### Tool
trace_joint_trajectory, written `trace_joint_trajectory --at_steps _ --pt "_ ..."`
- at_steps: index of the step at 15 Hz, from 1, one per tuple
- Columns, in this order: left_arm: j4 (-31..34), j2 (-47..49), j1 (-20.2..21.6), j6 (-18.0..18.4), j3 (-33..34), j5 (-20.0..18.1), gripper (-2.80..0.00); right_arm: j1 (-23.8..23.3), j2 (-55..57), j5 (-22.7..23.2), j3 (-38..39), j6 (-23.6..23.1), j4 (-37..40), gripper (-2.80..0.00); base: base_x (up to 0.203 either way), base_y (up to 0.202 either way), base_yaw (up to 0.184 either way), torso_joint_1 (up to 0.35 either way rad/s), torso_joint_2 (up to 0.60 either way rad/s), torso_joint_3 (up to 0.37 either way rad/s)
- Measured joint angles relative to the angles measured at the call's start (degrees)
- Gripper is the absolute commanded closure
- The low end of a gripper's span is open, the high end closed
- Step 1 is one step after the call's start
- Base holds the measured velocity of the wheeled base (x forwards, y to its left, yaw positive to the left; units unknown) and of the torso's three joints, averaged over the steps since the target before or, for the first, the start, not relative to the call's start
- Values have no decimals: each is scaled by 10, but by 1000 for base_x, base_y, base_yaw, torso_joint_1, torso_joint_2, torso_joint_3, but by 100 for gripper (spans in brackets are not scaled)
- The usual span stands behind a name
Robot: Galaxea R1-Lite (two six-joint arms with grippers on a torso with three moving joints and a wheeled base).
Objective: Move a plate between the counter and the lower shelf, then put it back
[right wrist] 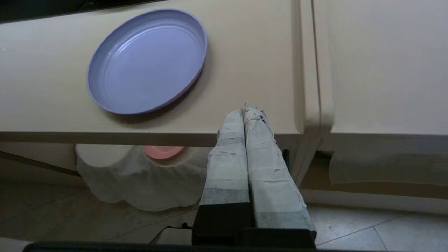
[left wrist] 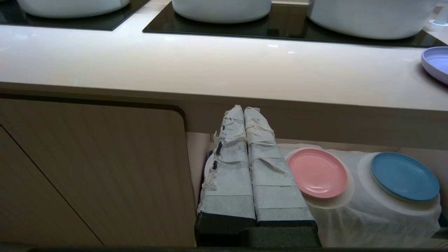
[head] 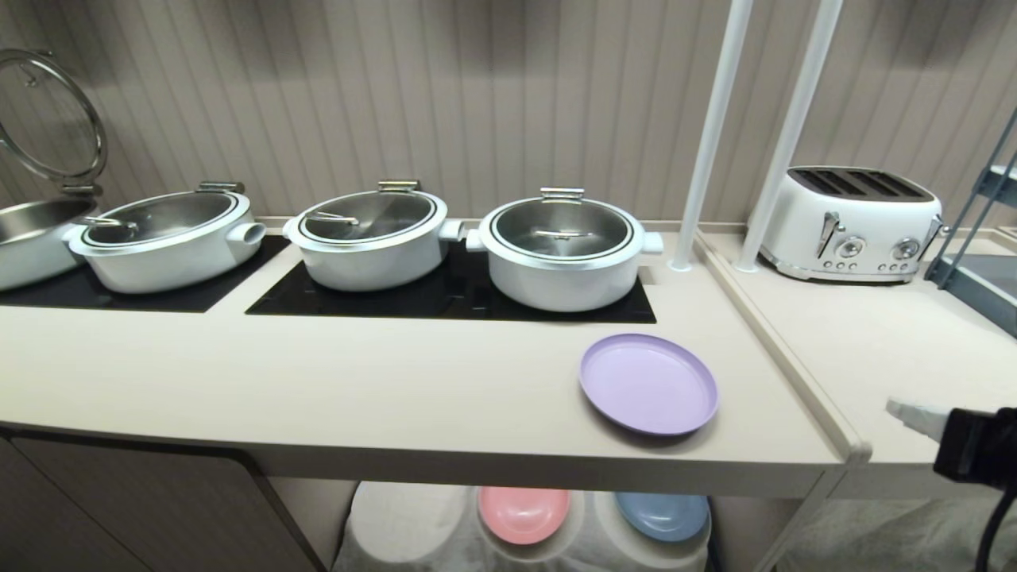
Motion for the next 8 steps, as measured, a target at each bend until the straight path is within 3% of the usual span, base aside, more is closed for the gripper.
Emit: trace_joint_trajectory --at_steps 5,8 --pt "0 0 0 0 0 0 0 -32 -153 2 109 -70 10 0 0 0 0 0 0 0" --pt "0 0 0 0 0 0 0 -35 -246 1 134 -115 68 0 0 0 0 0 0 0"
